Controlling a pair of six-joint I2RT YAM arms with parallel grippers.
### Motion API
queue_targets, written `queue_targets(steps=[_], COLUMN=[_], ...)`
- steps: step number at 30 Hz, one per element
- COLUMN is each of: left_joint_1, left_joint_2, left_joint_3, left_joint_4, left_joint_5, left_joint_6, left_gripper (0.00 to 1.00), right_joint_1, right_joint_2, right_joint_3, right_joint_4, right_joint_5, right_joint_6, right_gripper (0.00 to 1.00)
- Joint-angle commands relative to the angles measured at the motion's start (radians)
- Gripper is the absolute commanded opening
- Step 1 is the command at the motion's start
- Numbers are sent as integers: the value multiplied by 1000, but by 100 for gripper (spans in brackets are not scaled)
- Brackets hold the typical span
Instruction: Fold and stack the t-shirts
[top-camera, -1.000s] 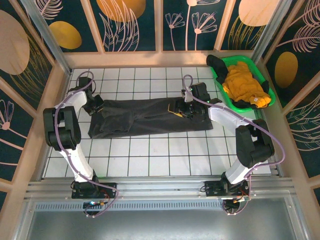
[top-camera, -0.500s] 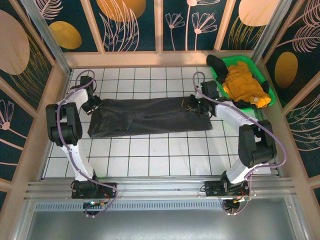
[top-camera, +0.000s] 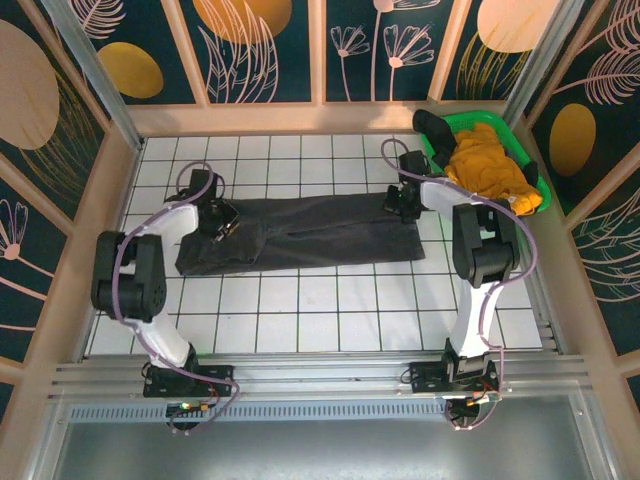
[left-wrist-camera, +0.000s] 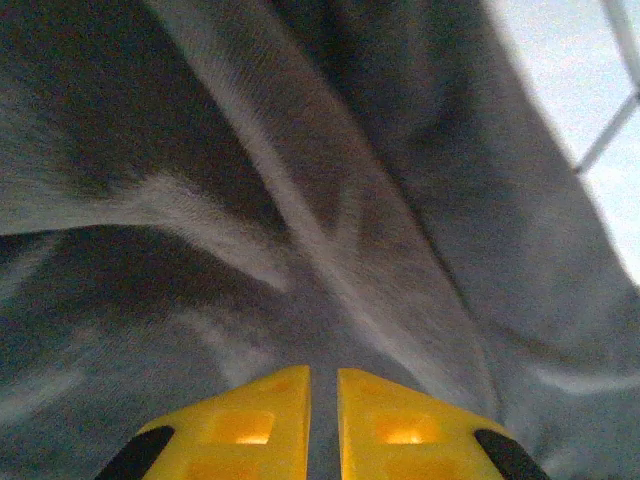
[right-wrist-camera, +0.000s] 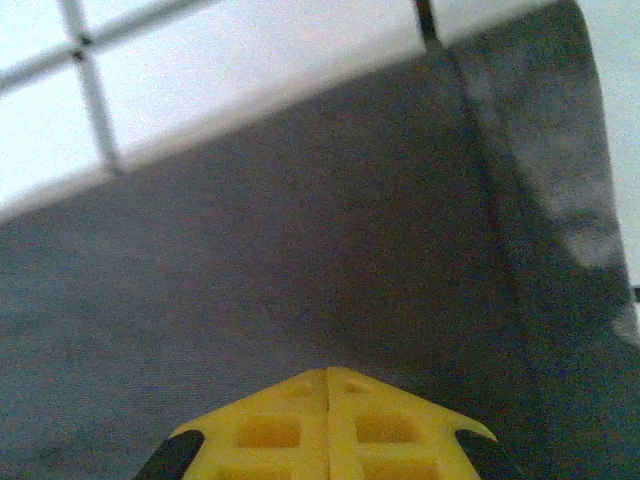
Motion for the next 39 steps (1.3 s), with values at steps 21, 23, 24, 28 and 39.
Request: queue_targets(steps=[21,23,24,28,39], left_joint_1=[-172,-204,-216,-237,-245], left_joint_2=[911,1021,1063,1025,396], left_joint_3=[1176,1368,1442,1433,806], left_joint_4=[181,178,188,276,126], left_joint_5=[187,229,247,268,99], left_joint_6=[-63,-90,-111,-150,53], left_gripper=[24,26,28,39,53], right_joint_1=[478,551,573,570,396], right_joint_2=[-466,-465,-470,-518,-747], right_joint_3=[-627,-596,-577,-524,-597], right_joint_4=[-12,15,28,19,-222], right_joint_5=[-273,-304,-314,-296,-128], right_joint_6=[451,473,473,466,336], right_gripper=[14,17,20,31,47])
